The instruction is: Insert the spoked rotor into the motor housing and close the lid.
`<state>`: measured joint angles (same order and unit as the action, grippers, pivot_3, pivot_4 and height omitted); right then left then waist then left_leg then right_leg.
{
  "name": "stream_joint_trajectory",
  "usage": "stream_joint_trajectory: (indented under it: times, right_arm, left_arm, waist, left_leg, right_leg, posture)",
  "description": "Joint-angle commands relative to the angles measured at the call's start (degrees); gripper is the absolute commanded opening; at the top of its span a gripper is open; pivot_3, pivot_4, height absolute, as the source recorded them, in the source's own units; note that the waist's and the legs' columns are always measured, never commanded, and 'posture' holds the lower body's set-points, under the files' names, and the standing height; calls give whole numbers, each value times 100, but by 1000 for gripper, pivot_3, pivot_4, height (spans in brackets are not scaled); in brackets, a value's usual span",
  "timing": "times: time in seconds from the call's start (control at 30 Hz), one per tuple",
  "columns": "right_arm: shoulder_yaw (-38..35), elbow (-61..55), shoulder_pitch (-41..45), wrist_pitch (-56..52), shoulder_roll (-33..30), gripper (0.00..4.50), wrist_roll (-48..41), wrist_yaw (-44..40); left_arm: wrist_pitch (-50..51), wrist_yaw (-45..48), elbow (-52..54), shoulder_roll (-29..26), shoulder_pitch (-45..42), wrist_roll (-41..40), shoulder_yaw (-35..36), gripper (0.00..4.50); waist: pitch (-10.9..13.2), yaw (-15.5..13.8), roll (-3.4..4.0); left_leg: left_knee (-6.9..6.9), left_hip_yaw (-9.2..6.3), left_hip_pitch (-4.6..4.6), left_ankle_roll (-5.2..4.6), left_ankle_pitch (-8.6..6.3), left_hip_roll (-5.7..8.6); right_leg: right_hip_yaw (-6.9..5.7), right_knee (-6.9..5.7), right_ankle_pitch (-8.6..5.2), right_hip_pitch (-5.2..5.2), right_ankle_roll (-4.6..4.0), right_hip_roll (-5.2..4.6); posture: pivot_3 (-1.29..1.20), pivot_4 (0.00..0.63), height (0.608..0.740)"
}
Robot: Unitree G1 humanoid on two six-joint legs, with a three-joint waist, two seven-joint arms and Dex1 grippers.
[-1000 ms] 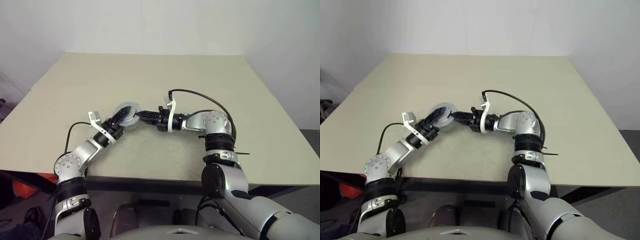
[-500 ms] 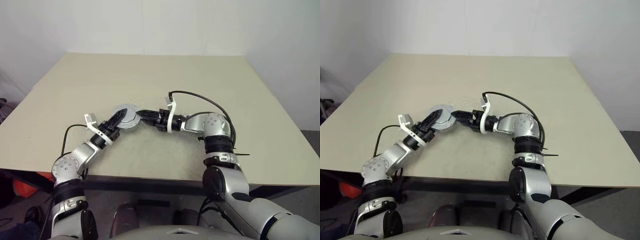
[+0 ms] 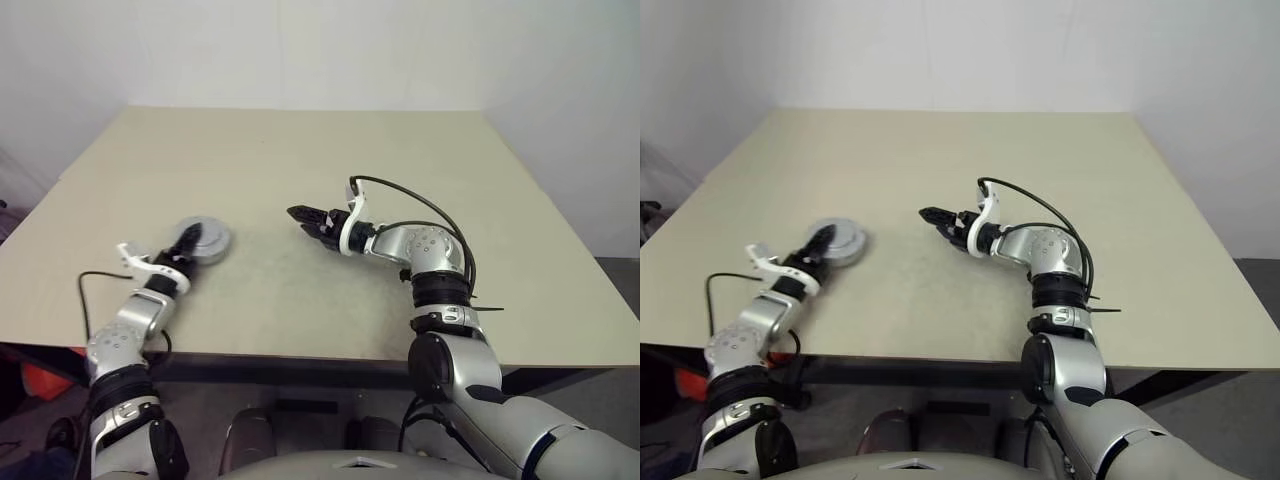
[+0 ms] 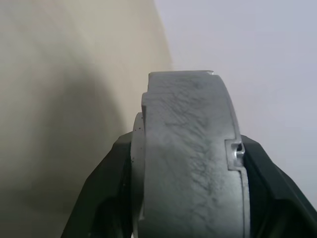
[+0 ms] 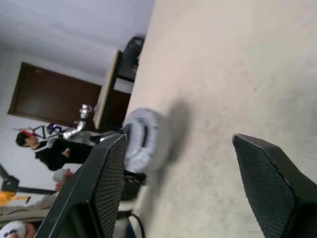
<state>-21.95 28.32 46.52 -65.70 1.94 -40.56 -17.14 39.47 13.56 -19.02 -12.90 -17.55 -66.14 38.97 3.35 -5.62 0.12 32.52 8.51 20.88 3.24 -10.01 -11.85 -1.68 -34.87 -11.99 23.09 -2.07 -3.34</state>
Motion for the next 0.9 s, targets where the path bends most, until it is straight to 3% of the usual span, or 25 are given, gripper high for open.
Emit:
stream_joint_trajectory:
  times: [0.03,0.1,0.23,0.33,0.73,0.8,0.9]
  right_arm:
    - [-69,-66,85,101,60,3473,-147,12]
    - [-18,-53,80,128,77,3473,-111,-5]
    - [55,-15,99,145,81,3514,-81,-50]
    - [67,76,129,183,72,3514,-52,-38]
    - [408,254,198,336,27,3514,101,-247]
    - [762,-26,68,753,-25,3514,334,-504]
    - [1761,-650,-364,2344,-369,3514,1323,-1084]
  left_arm:
    - [-169,-61,151,-76,-74,56,59,2368]
    - [-275,-125,75,-89,-118,153,96,2368]
    - [-449,-157,-31,-176,-162,330,144,3388]
    - [-503,-196,-86,-383,-109,429,227,4405]
    - [-616,226,-112,-1316,58,876,296,4405]
    - [-717,424,165,-1312,93,1083,61,4405]
    - [-1059,817,928,-1154,218,1564,-568,4405]
  waist:
    - [0,-30,-2]
    - [0,-45,-5]
    - [1,-38,-25]
    - [1,-7,-25]
    - [1,-5,-30]
    - [0,-15,-30]
    - [-5,-64,-44]
  left_leg:
    - [1,0,2,0,0,0]
    - [5,-2,4,-1,0,0]
    - [17,-3,4,0,0,-4]
    - [21,-2,-15,3,2,-4]
    - [21,0,-38,13,8,-8]
    - [21,0,-38,13,8,-5]
    - [24,-1,-32,13,7,-7]
  right_leg:
    - [0,0,0,0,0,-1]
    - [-3,-1,0,-3,0,-2]
    - [-3,-3,4,-4,-7,-1]
    - [-1,-4,4,-17,-11,-1]
    - [1,-15,2,-28,-11,3]
    - [1,-15,2,-30,-11,-1]
    - [-2,-13,2,-31,-10,-3]
  posture:
    - [0,0,740]
    - [0,0,740]
    - [0,0,740]
    - [0,0,740]
    - [0,0,740]
    - [0,0,740]
    - [0,0,740]
